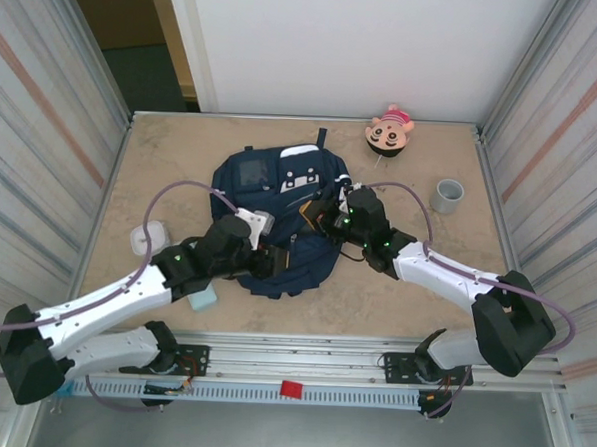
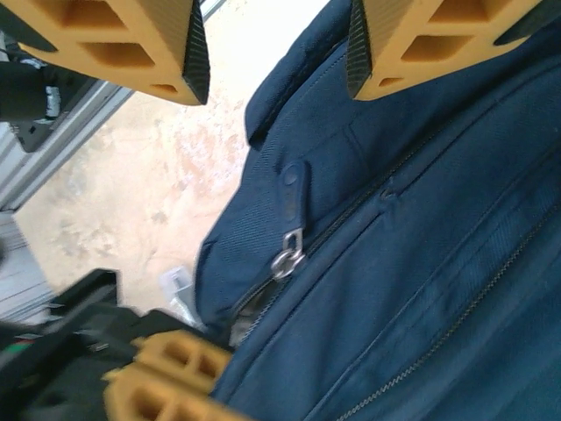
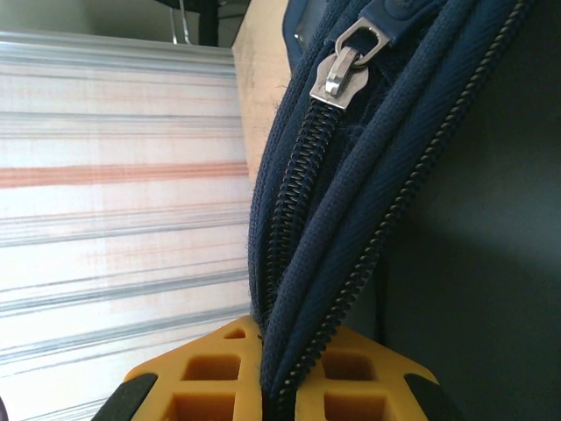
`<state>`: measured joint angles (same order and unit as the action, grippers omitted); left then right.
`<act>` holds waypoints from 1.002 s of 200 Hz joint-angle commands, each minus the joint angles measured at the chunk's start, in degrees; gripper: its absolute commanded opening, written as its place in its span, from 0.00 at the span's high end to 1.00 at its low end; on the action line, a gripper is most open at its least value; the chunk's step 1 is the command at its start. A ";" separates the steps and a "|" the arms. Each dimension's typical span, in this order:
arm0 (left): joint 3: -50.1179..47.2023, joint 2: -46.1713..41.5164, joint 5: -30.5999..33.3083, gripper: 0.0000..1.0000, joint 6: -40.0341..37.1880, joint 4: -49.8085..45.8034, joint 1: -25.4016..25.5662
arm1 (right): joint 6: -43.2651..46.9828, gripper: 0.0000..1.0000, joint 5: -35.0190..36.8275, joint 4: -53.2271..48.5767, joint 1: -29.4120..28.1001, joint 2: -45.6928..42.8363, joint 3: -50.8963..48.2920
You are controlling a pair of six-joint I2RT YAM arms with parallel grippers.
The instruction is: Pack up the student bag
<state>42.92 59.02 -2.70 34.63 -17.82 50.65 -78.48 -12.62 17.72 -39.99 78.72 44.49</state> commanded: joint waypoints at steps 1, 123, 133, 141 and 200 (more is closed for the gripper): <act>3.16 3.01 4.39 0.54 3.72 -1.70 2.28 | 1.92 0.99 -0.21 1.66 -0.81 -0.05 2.74; 10.73 16.55 17.85 0.77 -0.76 -0.10 2.55 | 3.12 1.00 0.12 0.39 -3.08 -1.19 2.80; 10.32 16.57 18.56 0.82 -0.71 -0.11 2.55 | 3.48 1.00 0.31 -0.22 -3.02 -1.66 2.80; 9.83 16.25 18.82 0.86 -0.74 0.12 2.52 | 3.80 1.00 0.49 -0.75 -2.97 -2.06 2.77; 4.44 11.18 19.25 1.00 0.89 -1.96 1.77 | 5.29 1.00 -1.40 -3.23 1.20 -4.27 1.82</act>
<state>50.39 73.43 11.66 34.46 -18.44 53.74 -75.81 -11.33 14.06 -40.97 77.80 44.53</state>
